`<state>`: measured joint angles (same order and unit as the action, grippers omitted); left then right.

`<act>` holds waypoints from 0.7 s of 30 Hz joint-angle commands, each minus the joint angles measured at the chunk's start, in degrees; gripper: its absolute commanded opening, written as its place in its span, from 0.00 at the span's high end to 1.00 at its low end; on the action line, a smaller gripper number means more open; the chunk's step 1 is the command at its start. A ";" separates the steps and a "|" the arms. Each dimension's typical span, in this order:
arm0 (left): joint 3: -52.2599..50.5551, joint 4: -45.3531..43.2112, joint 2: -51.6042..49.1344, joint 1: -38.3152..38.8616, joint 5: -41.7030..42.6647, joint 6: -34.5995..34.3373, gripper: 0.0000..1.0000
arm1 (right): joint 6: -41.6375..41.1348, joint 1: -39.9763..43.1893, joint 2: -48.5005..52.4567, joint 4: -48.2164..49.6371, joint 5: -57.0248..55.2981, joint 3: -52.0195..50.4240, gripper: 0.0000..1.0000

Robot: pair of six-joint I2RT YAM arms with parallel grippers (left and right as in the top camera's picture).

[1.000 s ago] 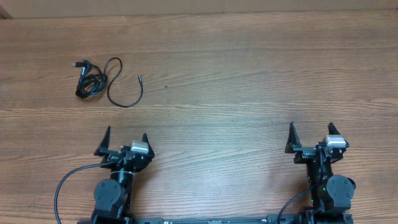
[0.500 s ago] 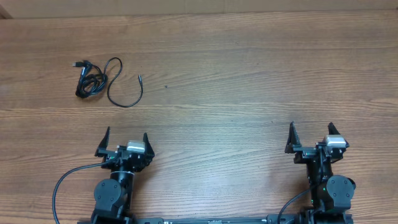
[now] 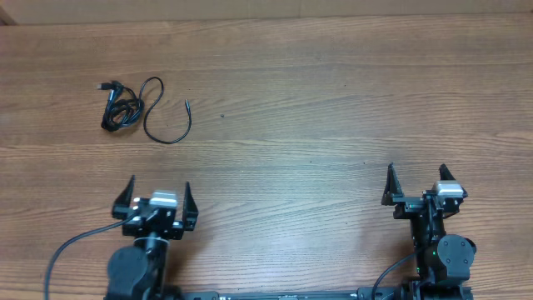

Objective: Untangle cables

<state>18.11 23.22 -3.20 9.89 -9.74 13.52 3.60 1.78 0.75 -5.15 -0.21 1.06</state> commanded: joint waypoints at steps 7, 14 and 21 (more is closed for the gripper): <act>17.94 6.60 -13.03 0.22 0.81 -4.79 0.00 | -0.33 0.17 0.07 0.33 0.28 -0.59 0.00; 38.45 22.10 -33.70 0.20 0.81 -4.74 0.00 | -0.33 0.17 0.07 0.33 0.28 -0.59 0.00; 61.83 41.70 -56.92 0.20 0.57 -1.68 0.00 | -0.33 0.17 0.07 0.33 0.28 -0.59 0.00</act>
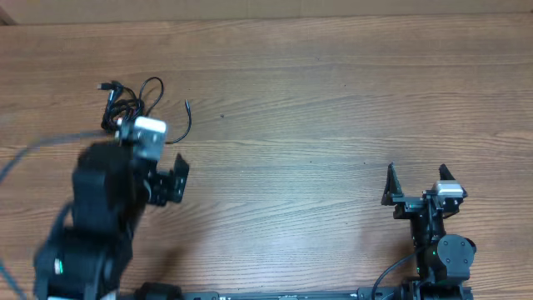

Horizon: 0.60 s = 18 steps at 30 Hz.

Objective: Untangle cables

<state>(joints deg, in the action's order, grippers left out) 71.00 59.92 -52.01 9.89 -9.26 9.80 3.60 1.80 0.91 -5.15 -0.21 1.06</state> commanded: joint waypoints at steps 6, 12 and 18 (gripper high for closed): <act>24.39 18.01 -26.05 -0.59 -0.87 3.04 0.00 | -0.33 0.15 -0.07 0.33 0.28 -0.59 0.00; 31.06 22.77 -39.01 -4.09 -2.64 3.02 0.00 | -0.33 0.15 -0.09 0.33 0.28 -0.59 0.00; 31.06 22.56 -46.27 -7.87 -4.50 3.04 0.00 | -0.33 0.15 -0.09 0.33 0.28 -0.59 0.00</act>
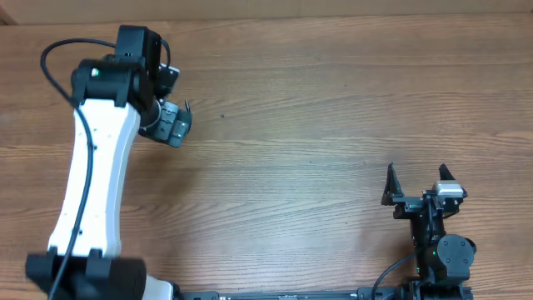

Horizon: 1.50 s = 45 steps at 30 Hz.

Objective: Untangle cables

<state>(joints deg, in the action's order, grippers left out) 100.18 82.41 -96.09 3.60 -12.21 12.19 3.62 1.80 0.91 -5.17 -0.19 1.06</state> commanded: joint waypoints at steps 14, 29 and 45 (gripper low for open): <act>1.88 -6.58 -15.06 -2.49 -2.19 1.18 0.00 | -0.35 0.15 -0.09 0.35 0.26 -0.59 0.00; 1.86 -18.93 -19.74 -3.02 -12.39 13.31 0.00 | -0.35 0.15 -0.09 0.35 0.26 -0.59 0.00; -0.52 -24.90 -20.81 -9.07 -12.20 21.24 0.00 | -0.35 0.15 -0.09 0.35 0.26 -0.59 0.00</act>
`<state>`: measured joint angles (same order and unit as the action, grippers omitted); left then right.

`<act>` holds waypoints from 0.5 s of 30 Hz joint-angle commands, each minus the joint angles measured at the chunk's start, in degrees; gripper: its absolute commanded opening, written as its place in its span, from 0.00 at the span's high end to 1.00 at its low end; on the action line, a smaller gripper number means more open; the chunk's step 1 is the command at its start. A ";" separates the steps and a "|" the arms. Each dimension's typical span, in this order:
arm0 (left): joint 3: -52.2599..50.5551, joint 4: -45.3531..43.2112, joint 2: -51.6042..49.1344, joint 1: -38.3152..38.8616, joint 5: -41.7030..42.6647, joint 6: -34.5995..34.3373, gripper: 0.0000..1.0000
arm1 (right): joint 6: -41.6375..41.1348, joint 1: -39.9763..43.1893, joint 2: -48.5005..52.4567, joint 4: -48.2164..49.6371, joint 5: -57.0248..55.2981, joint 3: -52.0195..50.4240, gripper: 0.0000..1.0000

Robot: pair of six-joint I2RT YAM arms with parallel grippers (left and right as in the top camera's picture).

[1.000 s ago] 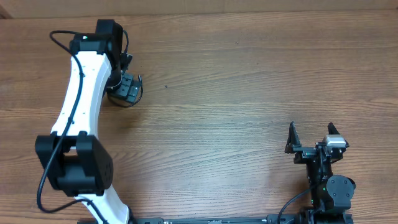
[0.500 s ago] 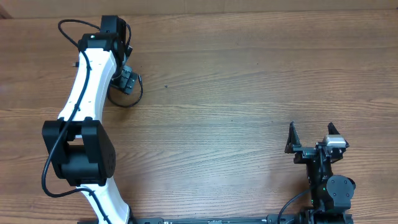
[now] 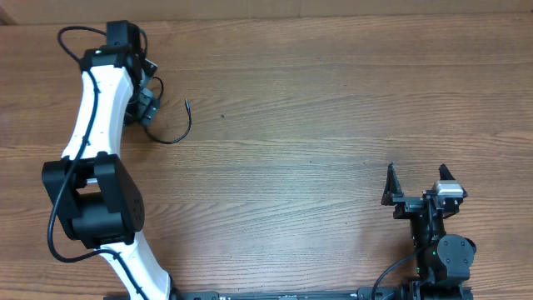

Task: Untangle cables
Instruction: 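Reach the left gripper down over the black cable coil and grasp it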

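Note:
A thin black cable (image 3: 176, 136) lies on the wooden table (image 3: 333, 108) at the far left. Only its curved loop and one free end show. The tangled part is hidden under my left gripper (image 3: 143, 102), which hangs over it at the end of the outstretched white arm. Its fingers are dark against the cable, so I cannot tell whether they are open or shut. My right gripper (image 3: 416, 180) rests near the front right edge, open and holding nothing, far from the cable.
The left arm's own black supply cable (image 3: 79, 33) arcs over the table's far left corner. The arm's white links (image 3: 100, 100) cover the left side of the table from front to back.
My left gripper has moved left and slightly farther back, from beside the cable's free end to directly over the tangled bundle. The arm is stretched out further. The right arm is unchanged.
Both grippers first rested open at the front edge, with the cable lying tangled at the far left. The left arm then rose and reached toward the cable, came beside its loop, and now covers the bundle. The visible loop has kept its place.

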<state>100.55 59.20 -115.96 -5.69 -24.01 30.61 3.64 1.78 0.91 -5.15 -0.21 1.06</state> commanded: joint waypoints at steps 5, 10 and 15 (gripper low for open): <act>-1.84 -3.58 -0.96 0.09 -0.42 4.17 0.00 | -0.37 0.17 -0.09 0.33 0.28 -0.59 0.00; -5.03 -5.07 -0.96 0.09 -0.46 6.25 0.00 | -0.37 0.17 -0.09 0.33 0.28 -0.59 0.00; -8.66 -8.72 -0.94 0.09 -0.68 6.75 0.00 | -0.37 0.17 -0.09 0.33 0.28 -0.59 0.00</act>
<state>94.21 51.79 -115.96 -5.72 -24.27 35.59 3.60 1.78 0.91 -5.15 -0.21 1.06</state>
